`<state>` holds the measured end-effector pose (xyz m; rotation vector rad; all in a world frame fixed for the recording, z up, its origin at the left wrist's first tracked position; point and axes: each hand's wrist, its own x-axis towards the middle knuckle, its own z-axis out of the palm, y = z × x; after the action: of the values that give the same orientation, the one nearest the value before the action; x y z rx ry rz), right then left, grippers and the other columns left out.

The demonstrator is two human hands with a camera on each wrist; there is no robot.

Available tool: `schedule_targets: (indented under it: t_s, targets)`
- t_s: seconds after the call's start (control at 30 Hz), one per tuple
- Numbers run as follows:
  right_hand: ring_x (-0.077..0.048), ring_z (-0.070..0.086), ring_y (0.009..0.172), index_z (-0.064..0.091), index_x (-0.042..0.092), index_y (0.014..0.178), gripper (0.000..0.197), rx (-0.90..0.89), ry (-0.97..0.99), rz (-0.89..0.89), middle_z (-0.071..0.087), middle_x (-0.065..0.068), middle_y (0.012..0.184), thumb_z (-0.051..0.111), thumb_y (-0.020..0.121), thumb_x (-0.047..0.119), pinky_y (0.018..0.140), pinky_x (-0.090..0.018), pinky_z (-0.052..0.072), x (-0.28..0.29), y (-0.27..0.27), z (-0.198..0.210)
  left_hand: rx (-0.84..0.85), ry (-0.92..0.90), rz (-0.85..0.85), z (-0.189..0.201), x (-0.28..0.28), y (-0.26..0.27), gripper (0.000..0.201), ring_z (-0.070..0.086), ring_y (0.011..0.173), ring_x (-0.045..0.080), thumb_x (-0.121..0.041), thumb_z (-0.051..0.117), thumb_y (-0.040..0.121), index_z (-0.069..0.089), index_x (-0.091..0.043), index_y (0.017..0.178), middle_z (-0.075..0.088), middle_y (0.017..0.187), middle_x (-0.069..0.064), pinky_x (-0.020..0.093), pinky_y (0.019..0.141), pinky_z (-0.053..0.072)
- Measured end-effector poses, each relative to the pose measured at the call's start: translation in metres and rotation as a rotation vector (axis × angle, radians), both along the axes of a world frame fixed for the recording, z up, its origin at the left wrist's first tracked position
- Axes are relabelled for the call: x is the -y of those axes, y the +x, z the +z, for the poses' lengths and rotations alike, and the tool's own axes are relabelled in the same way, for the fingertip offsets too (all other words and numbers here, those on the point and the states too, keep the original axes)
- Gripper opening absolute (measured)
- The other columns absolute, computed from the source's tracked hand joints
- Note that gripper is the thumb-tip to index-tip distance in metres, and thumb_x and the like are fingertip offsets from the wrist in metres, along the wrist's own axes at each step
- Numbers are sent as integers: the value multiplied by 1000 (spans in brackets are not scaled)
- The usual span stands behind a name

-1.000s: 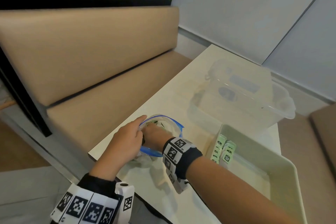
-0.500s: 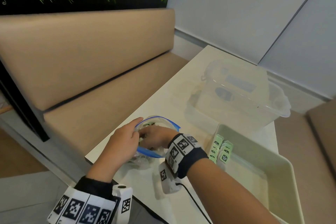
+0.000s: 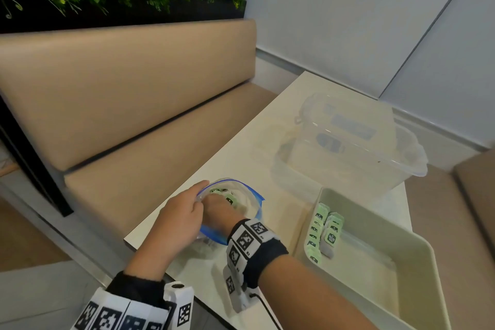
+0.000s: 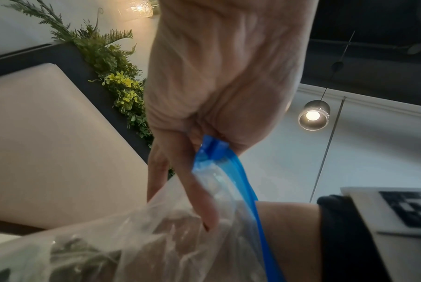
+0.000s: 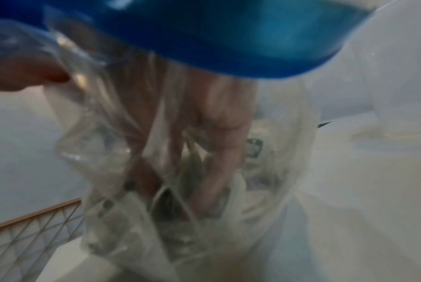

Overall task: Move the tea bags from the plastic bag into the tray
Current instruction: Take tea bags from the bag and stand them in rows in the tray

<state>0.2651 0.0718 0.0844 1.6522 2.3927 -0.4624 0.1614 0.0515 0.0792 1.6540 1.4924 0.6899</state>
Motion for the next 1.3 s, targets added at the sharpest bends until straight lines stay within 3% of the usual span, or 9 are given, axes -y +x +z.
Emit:
schedule_targets:
  t_s: [0.13, 0.3, 0.5, 0.6, 0.73, 0.8, 0.87, 0.97, 1.3]
  targets:
    - [-33, 55, 106, 53, -5, 118, 32, -29, 39, -44, 59, -22, 118, 37, 98, 12, 94, -37, 39, 0, 2, -7, 12, -10, 11, 2, 3, 2, 53, 58, 108, 27, -3, 33, 92, 50, -27, 137, 62, 125, 5, 31, 89, 44]
    - [-17, 56, 92, 63, 13, 107, 23, -301, 51, -228, 66, -3, 104, 62, 85, 17, 78, -23, 38, -5, 13, -7, 80, 6, 69, 3, 1, -2, 50, 60, 89, 18, -5, 32, 94, 53, -26, 134, 63, 118, 2, 16, 66, 46]
    - [-17, 49, 83, 64, 9, 98, 20, -403, 146, -171, 66, -7, 99, 67, 78, 12, 76, -28, 43, 0, 30, 21, 142, 8, 99, 7, -2, -5, 46, 65, 84, 23, -5, 36, 91, 61, -33, 117, 68, 96, -1, 40, 75, 56]
    - [-18, 50, 82, 65, 8, 97, 20, -475, 144, -178, 66, -6, 96, 68, 77, 8, 69, -24, 41, 7, 37, 29, 214, -33, 127, 10, -1, -3, 41, 66, 77, 26, -14, 42, 92, 59, -32, 124, 65, 109, 1, 40, 66, 59]
    - [-12, 49, 78, 64, 9, 95, 22, -660, 103, -227, 56, 4, 86, 74, 75, 7, 61, -9, 37, 10, 48, 35, 171, -50, 120, 13, 2, -2, 42, 61, 94, 21, -35, 49, 95, 49, -32, 137, 52, 130, -5, 33, 65, 58]
    - [-9, 52, 71, 60, 15, 91, 21, -789, -2, -283, 56, 4, 84, 74, 76, 7, 58, -12, 43, 11, 51, 36, 113, -11, 123, 14, 3, -5, 43, 60, 105, 22, -38, 48, 95, 48, -32, 137, 52, 134, -4, 42, 83, 55]
    - [-6, 55, 65, 57, 18, 88, 21, -914, -91, -300, 58, 4, 80, 72, 78, 6, 53, -15, 46, 13, 55, 35, -14, 42, 126, 15, 3, -8, 43, 56, 114, 21, -40, 46, 95, 47, -31, 137, 54, 134, -3, 37, 94, 47]
    - [-7, 59, 69, 57, 15, 90, 21, -1011, -117, -280, 60, 5, 81, 70, 80, 3, 58, -18, 50, 16, 61, 34, -106, 105, 137, 20, 5, -10, 42, 55, 114, 21, -37, 46, 96, 48, -27, 136, 56, 130, -2, 31, 90, 40]
    - [-30, 61, 90, 54, 14, 91, 22, -1427, -315, -337, 60, -11, 92, 63, 82, -4, 72, -36, 57, 18, 84, 45, -208, 226, 170, 27, 12, -7, 41, 54, 97, 23, -36, 56, 90, 50, -29, 130, 54, 119, -4, 32, 77, 41]
